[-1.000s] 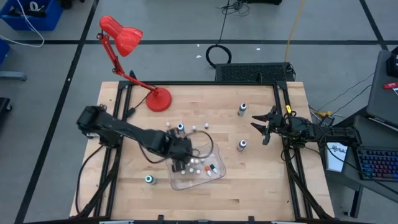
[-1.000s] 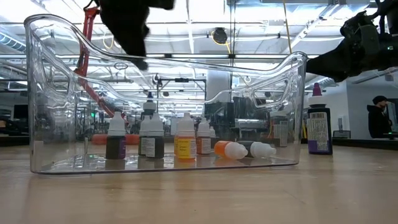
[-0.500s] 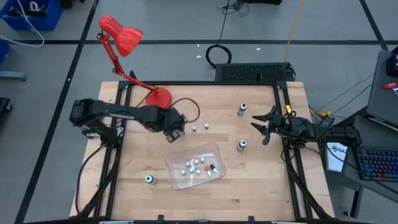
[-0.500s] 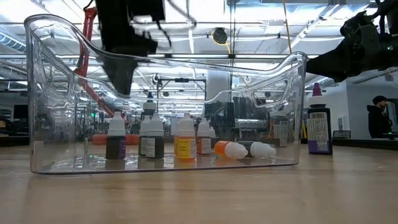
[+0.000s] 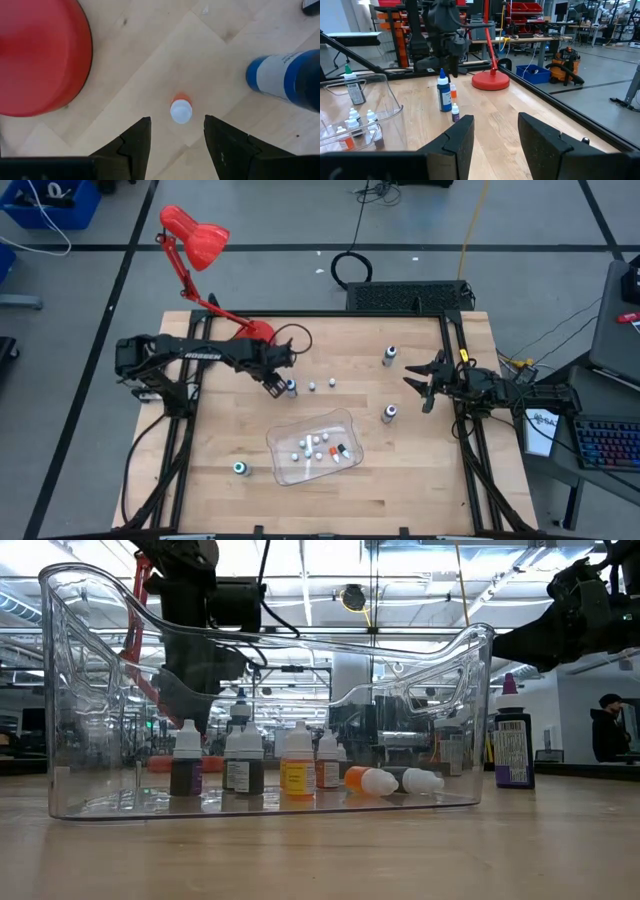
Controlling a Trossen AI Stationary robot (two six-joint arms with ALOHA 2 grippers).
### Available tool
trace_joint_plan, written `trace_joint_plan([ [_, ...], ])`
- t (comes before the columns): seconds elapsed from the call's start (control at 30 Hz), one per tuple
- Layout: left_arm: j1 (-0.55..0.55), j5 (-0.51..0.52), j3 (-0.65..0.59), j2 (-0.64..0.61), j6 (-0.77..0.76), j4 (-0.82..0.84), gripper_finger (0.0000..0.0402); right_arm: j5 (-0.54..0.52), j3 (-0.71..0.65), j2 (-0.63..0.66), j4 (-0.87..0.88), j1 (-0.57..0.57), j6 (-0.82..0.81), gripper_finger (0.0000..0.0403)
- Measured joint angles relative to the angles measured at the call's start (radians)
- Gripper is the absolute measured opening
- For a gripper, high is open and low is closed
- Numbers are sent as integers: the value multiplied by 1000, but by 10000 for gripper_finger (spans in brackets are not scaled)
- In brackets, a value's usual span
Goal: Pick & Place food coloring
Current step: Put the small orange food coloring into the bin
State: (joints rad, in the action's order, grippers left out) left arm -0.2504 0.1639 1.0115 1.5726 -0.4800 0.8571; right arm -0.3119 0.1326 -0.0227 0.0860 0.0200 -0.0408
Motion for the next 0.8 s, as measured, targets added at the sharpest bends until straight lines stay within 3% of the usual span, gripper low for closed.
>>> trace_joint_plan([
  [0.8, -14, -34, -40, 14, -18, -59, 186, 0, 0, 0, 0, 0, 0, 141],
])
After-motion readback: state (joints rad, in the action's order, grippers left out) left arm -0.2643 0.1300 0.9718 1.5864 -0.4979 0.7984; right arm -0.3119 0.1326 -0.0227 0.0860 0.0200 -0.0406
